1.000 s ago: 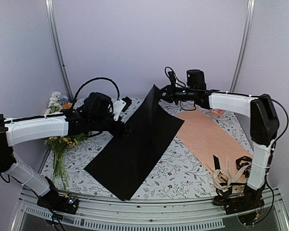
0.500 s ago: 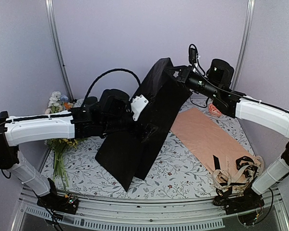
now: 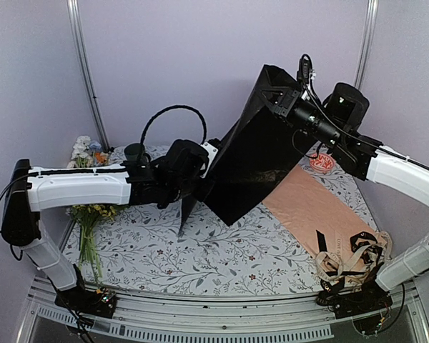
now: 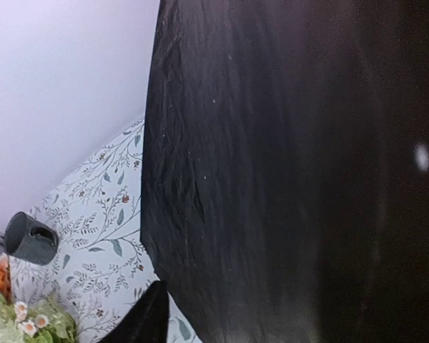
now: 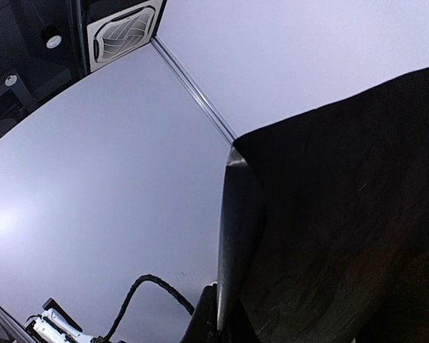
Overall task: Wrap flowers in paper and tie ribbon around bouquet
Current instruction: Unfold the folded wrapping paper at the center of the board.
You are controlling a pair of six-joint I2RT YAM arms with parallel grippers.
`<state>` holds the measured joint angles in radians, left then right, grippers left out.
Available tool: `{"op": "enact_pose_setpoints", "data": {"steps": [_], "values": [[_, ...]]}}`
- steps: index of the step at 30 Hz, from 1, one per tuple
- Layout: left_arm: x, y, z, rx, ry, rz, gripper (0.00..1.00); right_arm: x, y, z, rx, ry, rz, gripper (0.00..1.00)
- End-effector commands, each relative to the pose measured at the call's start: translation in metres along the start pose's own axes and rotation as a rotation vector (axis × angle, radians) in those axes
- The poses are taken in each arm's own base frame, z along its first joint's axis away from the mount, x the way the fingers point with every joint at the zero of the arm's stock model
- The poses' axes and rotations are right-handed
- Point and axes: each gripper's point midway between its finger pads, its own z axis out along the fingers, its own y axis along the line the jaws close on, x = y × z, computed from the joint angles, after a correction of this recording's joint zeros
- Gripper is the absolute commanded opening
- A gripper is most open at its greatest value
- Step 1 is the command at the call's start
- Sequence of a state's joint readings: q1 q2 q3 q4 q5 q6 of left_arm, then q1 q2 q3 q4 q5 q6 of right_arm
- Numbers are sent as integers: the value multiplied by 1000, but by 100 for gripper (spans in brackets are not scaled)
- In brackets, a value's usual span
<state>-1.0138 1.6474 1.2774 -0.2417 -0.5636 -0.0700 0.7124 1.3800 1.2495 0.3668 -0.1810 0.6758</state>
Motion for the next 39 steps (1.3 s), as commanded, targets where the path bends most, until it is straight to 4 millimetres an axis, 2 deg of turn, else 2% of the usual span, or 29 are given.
{"op": "enact_pose_setpoints", "data": {"steps": [1,2,3,6,9,10,13,14,16,19,20,22,25,29,32,35,37,39], "values": [[-13,10,-12,54,-98,-38,26,-12,9,-10,-6,-39,-36,0],[-16,6,-14,85,-120,-35,17,-12,9,-11,-7,-40,-40,0],[-18,3,-16,110,-140,-29,1,-12,10,-11,-8,-39,-42,0],[-20,3,-19,137,-158,-15,0,-14,14,-13,-20,-40,-66,0],[-23,3,-31,171,-154,-6,0,-19,19,-19,-40,-26,-131,2],[-25,3,-38,194,-157,-6,0,-23,19,-22,-39,-22,-160,9],[-38,3,-62,268,-170,-16,0,-30,6,-31,34,4,-252,41],[-43,-1,-70,314,-165,-19,0,-31,-2,-34,69,12,-296,55],[-57,-10,-93,428,-192,-33,0,-29,-23,-39,154,50,-378,70],[-84,-19,-134,624,-281,-77,0,-26,-68,-50,249,143,-402,77],[-92,-16,-142,666,-299,-101,0,-26,-83,-55,269,169,-388,78],[-101,9,-145,720,-307,-188,0,-23,-113,-65,319,218,-338,78],[-94,62,-119,693,-269,-334,0,-22,-152,-75,400,260,-296,78],[-53,113,-67,676,-161,-498,0,-10,-196,-82,471,329,-253,79],[-14,138,-27,632,-64,-576,0,10,-226,-86,511,393,-202,79],[23,150,7,608,36,-624,0,32,-253,-90,534,459,-153,80],[37,157,22,593,77,-642,0,49,-266,-91,528,501,-114,80],[43,161,32,575,106,-649,0,64,-277,-89,511,540,-76,80]]}}
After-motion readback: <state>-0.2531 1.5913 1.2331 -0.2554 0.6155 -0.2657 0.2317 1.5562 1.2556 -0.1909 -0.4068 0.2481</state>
